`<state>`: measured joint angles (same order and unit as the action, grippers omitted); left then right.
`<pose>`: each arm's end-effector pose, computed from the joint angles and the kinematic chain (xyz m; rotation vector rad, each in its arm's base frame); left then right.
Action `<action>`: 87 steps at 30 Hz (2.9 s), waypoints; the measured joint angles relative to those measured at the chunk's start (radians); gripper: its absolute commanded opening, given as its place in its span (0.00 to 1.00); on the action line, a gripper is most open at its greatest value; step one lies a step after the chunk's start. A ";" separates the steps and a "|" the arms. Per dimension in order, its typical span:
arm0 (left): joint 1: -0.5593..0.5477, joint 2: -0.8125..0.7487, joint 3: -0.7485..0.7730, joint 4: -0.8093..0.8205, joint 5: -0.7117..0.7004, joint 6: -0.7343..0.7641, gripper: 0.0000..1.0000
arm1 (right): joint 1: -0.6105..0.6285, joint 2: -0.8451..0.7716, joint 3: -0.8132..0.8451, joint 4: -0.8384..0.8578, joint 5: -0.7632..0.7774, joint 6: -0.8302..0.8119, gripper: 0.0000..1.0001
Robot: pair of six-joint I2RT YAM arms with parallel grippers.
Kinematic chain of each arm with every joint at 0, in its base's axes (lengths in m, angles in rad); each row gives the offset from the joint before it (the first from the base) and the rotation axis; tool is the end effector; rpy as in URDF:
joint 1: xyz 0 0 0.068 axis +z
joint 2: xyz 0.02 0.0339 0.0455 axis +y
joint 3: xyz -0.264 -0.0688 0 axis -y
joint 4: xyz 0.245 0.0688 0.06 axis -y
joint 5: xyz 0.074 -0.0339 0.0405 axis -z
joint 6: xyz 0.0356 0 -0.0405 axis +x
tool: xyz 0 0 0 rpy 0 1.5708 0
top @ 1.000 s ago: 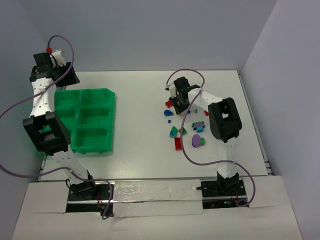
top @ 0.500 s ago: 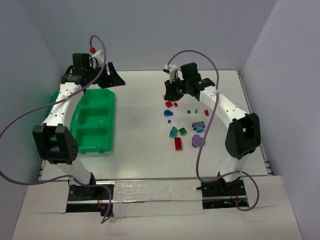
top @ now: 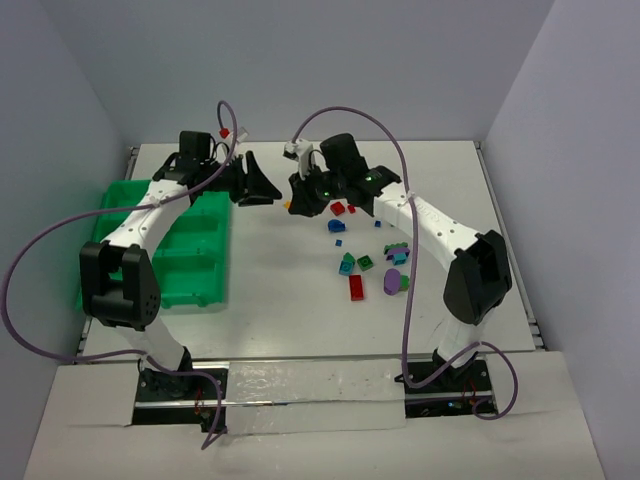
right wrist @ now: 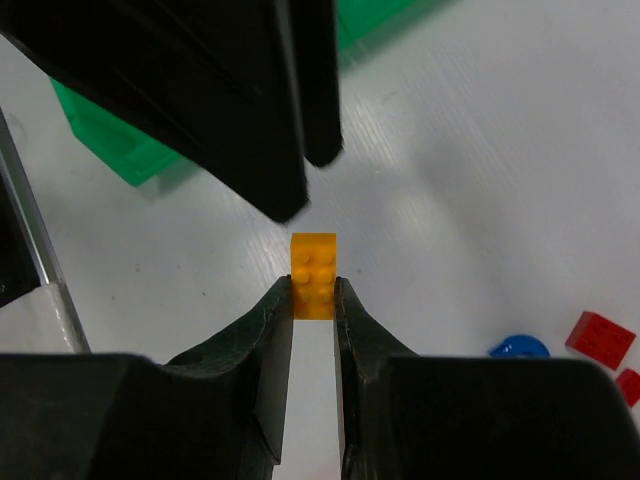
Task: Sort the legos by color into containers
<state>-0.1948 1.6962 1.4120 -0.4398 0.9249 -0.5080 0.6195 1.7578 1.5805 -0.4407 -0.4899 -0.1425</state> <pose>0.3639 -0.1008 0.3011 0.1500 2.3263 -1.4174 0.3214 0.2498 0.3277 -1.0815 1.9368 0.8026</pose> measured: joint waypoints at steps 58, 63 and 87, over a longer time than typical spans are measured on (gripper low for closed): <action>0.490 0.215 0.269 -0.125 -0.968 0.551 0.20 | -0.243 0.236 0.076 -0.075 0.398 0.073 0.96; 0.491 0.246 0.270 -0.125 -0.984 0.551 0.37 | -0.256 0.310 0.138 -0.089 0.415 0.065 0.90; 0.491 0.293 0.324 -0.174 -0.755 0.503 0.85 | -0.311 0.534 0.399 -0.197 0.328 -0.227 0.61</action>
<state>0.2966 1.9889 1.7363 -0.6136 0.1697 -0.0048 0.3082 2.2923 1.9793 -0.6374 -0.1615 -0.3692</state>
